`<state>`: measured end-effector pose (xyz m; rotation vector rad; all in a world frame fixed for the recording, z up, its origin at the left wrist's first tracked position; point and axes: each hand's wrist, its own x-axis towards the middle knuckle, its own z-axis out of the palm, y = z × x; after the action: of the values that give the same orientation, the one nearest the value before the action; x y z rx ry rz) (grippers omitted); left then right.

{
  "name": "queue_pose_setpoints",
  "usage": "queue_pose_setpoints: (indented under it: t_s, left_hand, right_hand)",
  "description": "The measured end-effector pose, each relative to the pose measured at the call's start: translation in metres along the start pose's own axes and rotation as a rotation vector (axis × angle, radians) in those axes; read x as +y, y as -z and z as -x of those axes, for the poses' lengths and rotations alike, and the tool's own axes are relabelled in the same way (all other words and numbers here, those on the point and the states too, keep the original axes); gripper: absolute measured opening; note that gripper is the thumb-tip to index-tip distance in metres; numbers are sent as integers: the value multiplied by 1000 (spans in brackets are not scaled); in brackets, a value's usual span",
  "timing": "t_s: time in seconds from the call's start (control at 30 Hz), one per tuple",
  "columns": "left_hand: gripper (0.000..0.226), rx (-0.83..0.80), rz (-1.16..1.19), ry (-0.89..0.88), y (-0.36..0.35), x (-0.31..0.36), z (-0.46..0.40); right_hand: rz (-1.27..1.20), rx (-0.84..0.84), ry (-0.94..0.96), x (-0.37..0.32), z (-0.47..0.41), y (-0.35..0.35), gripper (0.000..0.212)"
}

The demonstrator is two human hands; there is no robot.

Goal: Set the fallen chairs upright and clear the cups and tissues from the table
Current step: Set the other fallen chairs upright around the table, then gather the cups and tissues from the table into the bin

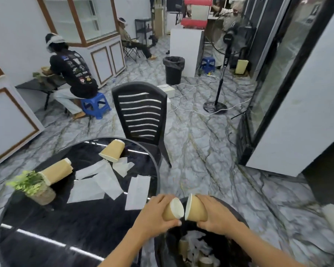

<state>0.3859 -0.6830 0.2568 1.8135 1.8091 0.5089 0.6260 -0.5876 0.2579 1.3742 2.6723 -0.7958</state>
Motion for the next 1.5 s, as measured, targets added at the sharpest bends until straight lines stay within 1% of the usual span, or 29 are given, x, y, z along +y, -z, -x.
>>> queue_pose_setpoints:
  t_s: [0.13,0.23,0.33,0.5,0.7,0.87,1.0,1.17,1.27,1.4,1.5]
  left_hand:
    - [87,-94,-39,1,-56,17,-21]
    - [89,-134,-86,13,-85,20,-32]
    - [89,-167,-114,28,-103,23,-38]
    - [92,-184,-123,36,-114,27,-43]
    - [92,-104,-129,51,-98,29,-44]
    - [92,-25,-116,54,-68,33,-42]
    - [87,47,-86,60,-41,38,-36]
    - [82,136,-66,117,-8,31,-15]
    - [80,180,-61,161,10,15,3]
    - [80,220,-53,275,36,-21,28]
    - [79,269,-48,345,62,-52,45]
  right_hand:
    - [-17,-61,-93,49,20,-15,98]
    - [-12,-91,-107,75,26,-22,98]
    - [-57,-121,-126,90,28,-26,97]
    - [-106,-72,-120,102,28,-23,105]
    - [-88,-11,-84,102,17,-14,105]
    - [-88,5,-45,85,5,2,100]
    - [-75,5,-9,64,-6,13,101]
    - [-78,1,76,29,-24,23,95]
    - [-73,-16,138,1,-42,26,93]
    - [-83,-15,210,-41,-71,22,98]
    - [-54,-9,275,-75,-98,16,98]
